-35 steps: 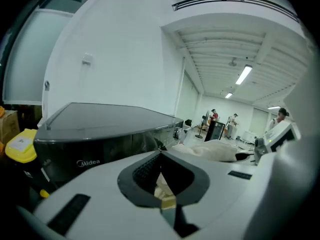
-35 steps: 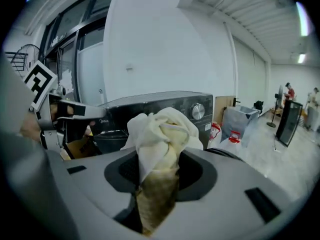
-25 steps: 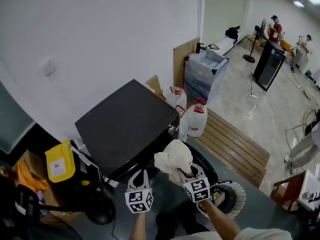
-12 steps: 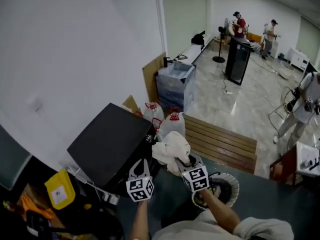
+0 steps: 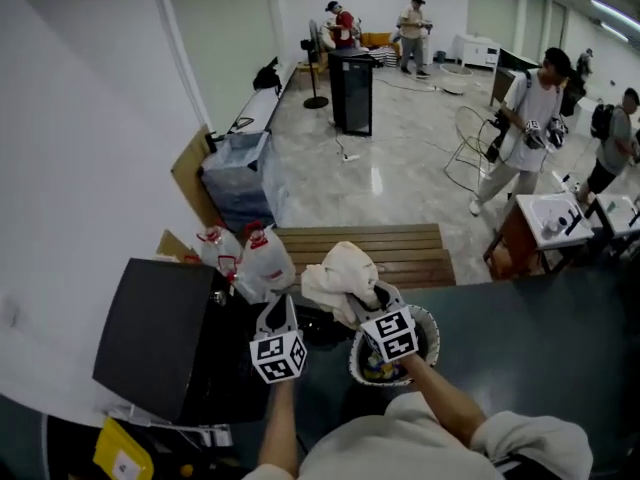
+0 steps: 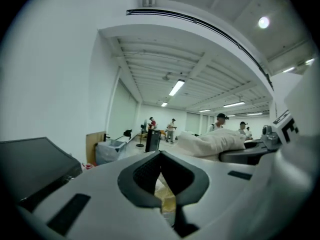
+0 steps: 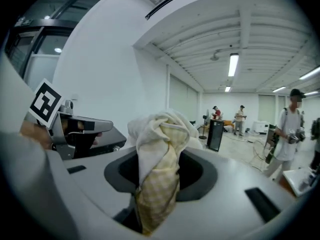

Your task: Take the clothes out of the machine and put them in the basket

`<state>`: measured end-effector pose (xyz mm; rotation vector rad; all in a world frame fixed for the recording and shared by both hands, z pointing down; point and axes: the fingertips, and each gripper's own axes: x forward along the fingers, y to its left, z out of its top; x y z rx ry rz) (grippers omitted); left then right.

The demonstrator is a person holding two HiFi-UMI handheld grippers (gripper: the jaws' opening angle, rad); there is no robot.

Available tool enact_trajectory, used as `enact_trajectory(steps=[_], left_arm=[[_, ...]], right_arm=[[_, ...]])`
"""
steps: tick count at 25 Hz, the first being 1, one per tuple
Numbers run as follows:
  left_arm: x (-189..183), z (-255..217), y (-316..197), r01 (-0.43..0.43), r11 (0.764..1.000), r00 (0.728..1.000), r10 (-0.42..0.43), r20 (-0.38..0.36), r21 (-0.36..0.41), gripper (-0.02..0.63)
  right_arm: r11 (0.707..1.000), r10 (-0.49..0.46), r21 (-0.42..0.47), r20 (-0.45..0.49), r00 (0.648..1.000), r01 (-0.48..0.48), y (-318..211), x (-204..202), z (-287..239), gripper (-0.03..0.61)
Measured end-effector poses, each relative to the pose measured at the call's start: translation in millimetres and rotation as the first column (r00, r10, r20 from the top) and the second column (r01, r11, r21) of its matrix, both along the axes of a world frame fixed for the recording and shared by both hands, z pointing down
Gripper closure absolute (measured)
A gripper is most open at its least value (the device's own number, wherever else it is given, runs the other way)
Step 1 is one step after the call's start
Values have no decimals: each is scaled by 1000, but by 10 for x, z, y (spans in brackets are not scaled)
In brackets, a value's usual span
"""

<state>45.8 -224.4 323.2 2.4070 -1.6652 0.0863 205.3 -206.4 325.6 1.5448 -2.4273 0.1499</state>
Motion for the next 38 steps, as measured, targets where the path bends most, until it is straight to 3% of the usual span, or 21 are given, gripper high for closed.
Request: enact_trajectory(steps=[6, 14, 20, 28, 30, 31, 32, 38], left_arm=[[1215, 153, 18, -232, 973, 973, 232, -8, -20, 595], [1918, 614, 172, -404, 908, 914, 405, -8, -107, 595], [2086, 1015, 203, -438, 879, 895, 447, 4, -187, 595], [2090, 1440, 150, -431, 862, 893, 449, 8, -268, 595], [2054, 1497, 140, -423, 862, 896, 443, 9, -280, 595], [2035, 1516, 131, -419, 863, 898, 439, 9, -284, 595], [2017, 1529, 118, -413, 864, 901, 434, 10, -287, 595], [1932, 1526, -56, -379, 880, 917, 398, 7, -286, 595]], right_arm=[[975, 222, -19, -21, 975, -222, 344, 1140, 168, 413], [916, 383, -109, -37, 923, -385, 714, 1737, 669, 413], [883, 421, -219, -23, 907, -415, 883, 1791, 1248, 413], [853, 415, -339, -18, 910, -396, 873, 1674, 2004, 407], [855, 396, -354, -25, 918, -379, 832, 1639, 2235, 353], [860, 386, -350, -30, 922, -372, 806, 1632, 2310, 264], [866, 377, -342, -34, 925, -366, 786, 1632, 2347, 215], [877, 364, -320, -41, 931, -357, 708, 1665, 2290, 214]])
